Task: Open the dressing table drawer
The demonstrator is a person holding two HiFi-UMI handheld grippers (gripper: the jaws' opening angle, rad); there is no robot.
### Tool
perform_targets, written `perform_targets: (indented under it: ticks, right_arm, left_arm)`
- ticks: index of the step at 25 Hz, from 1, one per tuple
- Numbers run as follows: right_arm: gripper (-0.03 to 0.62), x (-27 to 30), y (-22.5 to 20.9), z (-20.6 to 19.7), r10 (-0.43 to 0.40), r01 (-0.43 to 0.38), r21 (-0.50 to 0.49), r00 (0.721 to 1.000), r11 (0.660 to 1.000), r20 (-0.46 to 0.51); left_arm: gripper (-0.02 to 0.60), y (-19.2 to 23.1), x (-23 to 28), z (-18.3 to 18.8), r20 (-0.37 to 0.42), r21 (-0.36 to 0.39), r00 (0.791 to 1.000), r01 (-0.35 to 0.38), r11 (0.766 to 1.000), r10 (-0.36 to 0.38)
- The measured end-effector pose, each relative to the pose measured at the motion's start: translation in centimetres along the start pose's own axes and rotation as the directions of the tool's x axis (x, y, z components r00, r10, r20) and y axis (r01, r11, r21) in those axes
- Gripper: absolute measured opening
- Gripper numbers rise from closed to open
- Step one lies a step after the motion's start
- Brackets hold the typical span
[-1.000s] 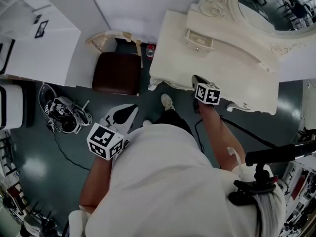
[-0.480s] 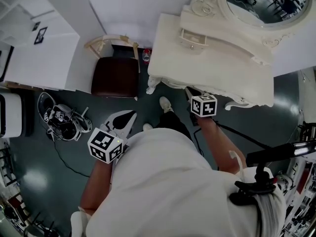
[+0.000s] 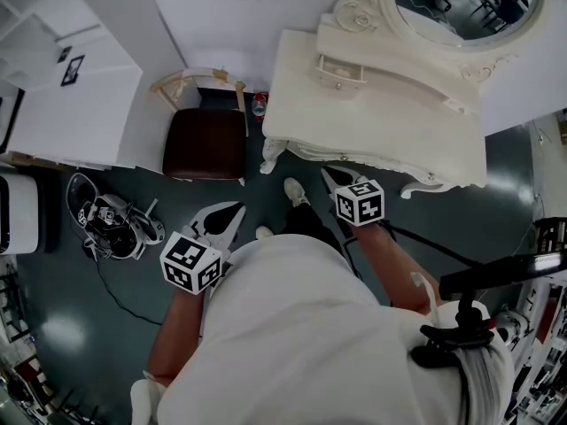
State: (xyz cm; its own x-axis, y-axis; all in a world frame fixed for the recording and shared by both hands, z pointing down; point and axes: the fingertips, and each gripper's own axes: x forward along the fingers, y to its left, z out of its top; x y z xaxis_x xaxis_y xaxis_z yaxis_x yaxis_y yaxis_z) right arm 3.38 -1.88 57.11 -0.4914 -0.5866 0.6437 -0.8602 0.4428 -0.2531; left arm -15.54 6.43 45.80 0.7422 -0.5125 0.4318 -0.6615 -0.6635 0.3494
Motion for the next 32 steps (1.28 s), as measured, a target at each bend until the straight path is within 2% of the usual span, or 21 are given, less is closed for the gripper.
perform_targets:
  ticks: [21, 32]
  right_arm:
    - [-0.002, -1.6, 4.2, -0.1, 0.053, -0.052, -0.103, 0.999, 0.993, 0.006]
    - [-0.003, -2.7, 4.9, -0.6, 0.049, -0.049, -0.137, 0.999, 0.989, -0.004]
  left_arm:
    - [0.003, -1.0, -0.6, -2.1, -0.013, -0.013, 1.000, 0.019, 1.000, -0.020]
    - [0.003, -1.7, 0.0, -2.0, -0.015, -0.006, 0.998, 0.054, 0.999, -0.054]
